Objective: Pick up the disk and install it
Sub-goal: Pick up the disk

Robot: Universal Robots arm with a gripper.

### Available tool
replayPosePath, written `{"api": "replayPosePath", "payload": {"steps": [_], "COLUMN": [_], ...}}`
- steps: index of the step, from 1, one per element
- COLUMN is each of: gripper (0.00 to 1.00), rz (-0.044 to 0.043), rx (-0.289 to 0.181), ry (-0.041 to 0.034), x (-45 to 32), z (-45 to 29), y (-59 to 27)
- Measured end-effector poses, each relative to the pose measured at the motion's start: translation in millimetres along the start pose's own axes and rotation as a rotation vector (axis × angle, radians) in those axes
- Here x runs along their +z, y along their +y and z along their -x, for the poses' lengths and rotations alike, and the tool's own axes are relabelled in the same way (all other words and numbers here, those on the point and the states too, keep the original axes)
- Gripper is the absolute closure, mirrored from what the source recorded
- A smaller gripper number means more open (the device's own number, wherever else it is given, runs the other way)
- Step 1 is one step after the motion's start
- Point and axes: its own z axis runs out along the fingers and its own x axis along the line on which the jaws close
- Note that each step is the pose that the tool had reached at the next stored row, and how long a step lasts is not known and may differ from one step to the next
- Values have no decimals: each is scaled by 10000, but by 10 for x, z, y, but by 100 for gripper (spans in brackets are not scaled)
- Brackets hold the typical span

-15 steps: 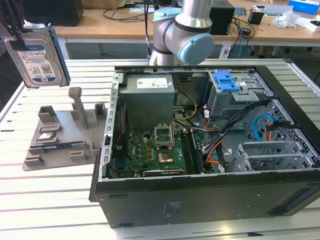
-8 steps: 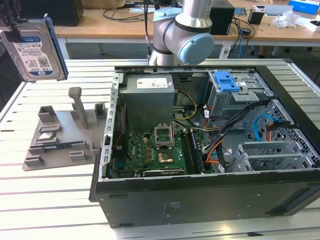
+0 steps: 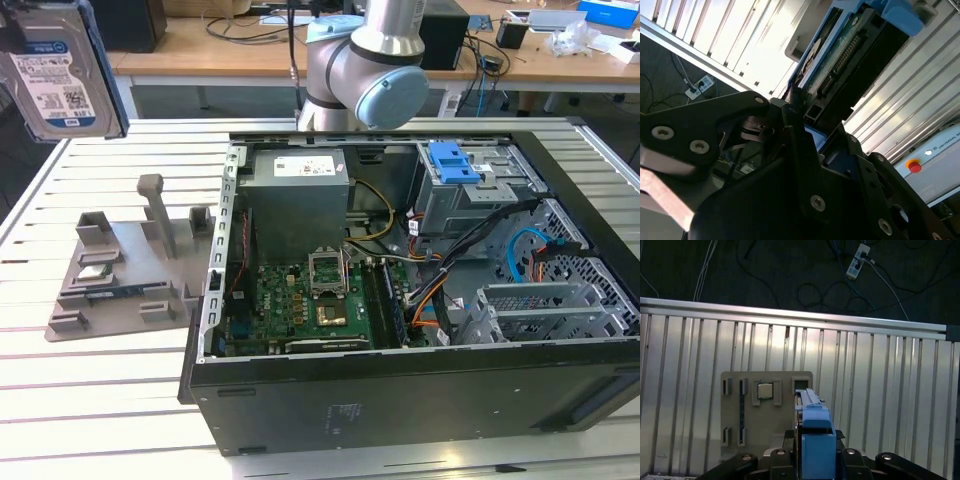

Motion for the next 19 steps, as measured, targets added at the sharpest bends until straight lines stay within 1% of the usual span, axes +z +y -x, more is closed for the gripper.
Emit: {"api": "replayPosePath", "payload": {"steps": [2, 3, 6, 8, 10, 16, 19], "gripper": [63, 63, 63, 63, 63, 63, 63], "rz": [0, 0, 0, 0, 1, -1, 0], "rx": [0, -1, 0, 0, 0, 0, 0], "ry": [0, 0, 1, 0, 1, 0, 0], "x": [-84, -153, -329, -420, -451, -453, -455], "z": [2, 3, 7, 9, 10, 10, 6], "y": [4, 7, 14, 19, 20, 19, -23]}}
